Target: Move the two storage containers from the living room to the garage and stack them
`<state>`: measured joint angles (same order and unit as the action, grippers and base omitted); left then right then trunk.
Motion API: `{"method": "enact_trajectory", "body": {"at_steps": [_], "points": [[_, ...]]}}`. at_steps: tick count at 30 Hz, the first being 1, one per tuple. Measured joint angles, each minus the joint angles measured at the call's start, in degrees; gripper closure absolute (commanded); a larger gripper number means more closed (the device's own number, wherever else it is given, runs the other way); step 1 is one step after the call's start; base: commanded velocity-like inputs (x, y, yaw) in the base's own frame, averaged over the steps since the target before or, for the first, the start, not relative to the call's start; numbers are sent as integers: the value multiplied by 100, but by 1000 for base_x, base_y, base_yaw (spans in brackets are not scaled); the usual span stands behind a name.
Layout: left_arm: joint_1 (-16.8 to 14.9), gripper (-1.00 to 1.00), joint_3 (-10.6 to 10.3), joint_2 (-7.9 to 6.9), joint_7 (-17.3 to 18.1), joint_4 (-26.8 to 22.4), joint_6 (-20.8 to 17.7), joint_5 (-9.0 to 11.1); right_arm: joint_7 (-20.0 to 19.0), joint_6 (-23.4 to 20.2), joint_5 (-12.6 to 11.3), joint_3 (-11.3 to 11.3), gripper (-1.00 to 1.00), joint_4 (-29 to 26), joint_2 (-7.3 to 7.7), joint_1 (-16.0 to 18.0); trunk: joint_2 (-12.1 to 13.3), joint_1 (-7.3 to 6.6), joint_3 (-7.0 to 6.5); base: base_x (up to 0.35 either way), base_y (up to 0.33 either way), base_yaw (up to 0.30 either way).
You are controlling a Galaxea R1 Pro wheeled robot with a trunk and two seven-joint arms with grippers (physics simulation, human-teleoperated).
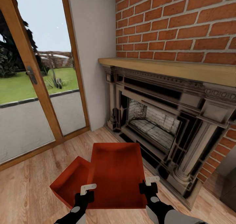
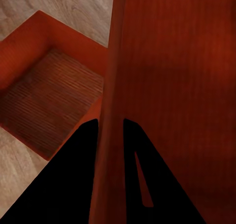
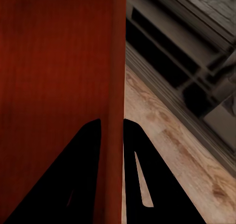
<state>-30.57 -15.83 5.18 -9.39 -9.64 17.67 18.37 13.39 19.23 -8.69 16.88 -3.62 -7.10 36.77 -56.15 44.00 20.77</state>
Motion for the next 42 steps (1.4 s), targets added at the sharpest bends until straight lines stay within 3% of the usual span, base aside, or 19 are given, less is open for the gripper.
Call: {"method": "enact_trajectory", "body": {"at_steps": [31,42], "points": [[1,100,-16,-4,1,-5,1,12,0,2,8,-6,100,-3,0,-2,0,0,-277,0,0,-1],[1,100,-21,-4,1,1,0,23,0,-6,20,-15,100,1,-1,-1,1,0,-295,0,0,-2]]}}
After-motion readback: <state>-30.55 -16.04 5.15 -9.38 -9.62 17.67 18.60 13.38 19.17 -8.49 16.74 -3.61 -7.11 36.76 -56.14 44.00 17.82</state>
